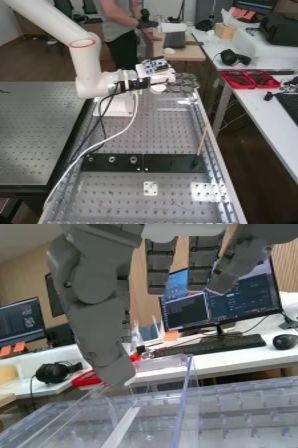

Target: Grab the pcb board and place it in the clear container

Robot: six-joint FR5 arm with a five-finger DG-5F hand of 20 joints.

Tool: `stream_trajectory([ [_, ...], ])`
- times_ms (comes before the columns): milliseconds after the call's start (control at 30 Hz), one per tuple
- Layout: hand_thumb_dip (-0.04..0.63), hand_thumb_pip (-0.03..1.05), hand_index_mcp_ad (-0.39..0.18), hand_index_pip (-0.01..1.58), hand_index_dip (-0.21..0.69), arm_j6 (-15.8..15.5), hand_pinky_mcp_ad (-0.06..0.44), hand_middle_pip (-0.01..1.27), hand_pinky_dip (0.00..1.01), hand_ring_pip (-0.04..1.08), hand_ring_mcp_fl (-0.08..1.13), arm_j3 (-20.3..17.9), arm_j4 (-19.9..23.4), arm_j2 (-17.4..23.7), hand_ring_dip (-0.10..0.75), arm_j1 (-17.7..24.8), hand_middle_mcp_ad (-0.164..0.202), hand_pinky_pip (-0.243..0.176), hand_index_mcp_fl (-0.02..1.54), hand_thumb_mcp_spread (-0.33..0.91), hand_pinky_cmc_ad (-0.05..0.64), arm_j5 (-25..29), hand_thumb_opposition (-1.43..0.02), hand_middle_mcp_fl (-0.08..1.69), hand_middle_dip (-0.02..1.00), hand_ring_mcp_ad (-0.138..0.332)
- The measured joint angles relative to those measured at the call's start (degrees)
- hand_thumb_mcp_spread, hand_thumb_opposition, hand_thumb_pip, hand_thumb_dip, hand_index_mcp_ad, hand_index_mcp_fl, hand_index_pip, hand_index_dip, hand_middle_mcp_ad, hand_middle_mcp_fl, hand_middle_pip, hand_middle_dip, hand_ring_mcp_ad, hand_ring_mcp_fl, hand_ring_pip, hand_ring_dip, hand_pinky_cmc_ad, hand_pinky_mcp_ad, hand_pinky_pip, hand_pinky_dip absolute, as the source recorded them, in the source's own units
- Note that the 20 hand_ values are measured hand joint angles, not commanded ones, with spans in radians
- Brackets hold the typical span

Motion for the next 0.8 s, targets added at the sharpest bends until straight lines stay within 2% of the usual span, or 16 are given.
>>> stream_trajectory([
  [300, 0.269, 0.43, -0.239, 1.32, 0.195, -0.5, 0.145, 0.14, 0.2, 0.1, 0.06, 2.9, -5.3, -2.5, 0.082, -0.1, 0.021, -0.045, 0.58, 0.77, 0.36, 1.9, -0.9, 0.06, 0.16, 0.164],
  [400, 0.267, 0.39, -0.239, 1.33, 0.216, -0.5, 0.145, 0.14, 0.2, 0.1, 0.06, 4.1, -8.6, -3.2, 0.082, -0.4, 0.017, -0.045, 0.52, 0.75, 0.36, 2.8, -0.89, 0.06, 0.16, 0.164],
  [433, 0.267, 0.36, -0.237, 1.33, 0.22, -0.6, 0.145, 0.14, 0.2, 0.1, 0.06, 4.2, -9.2, -3.2, 0.082, -0.5, 0.017, -0.042, 0.44, 0.71, 0.36, 3.0, -0.88, 0.06, 0.16, 0.164],
  [533, 0.267, 0.35, -0.234, 1.32, 0.216, -0.8, 0.145, 0.14, 0.2, 0.1, 0.06, 3.8, -9.2, -2.9, 0.082, -0.7, 0.017, -0.045, 0.32, 0.67, 0.36, 3.0, -0.87, 0.04, 0.16, 0.166],
  [800, 0.267, 0.36, -0.204, 1.3, 0.22, -0.2, 0.145, 0.14, 0.2, 0.1, 0.05, 2.1, -7.6, -0.8, 0.082, -1.2, 0.019, -0.045, 0.23, 0.64, 0.363, 2.8, -0.85, 0.0, 0.16, 0.169],
])
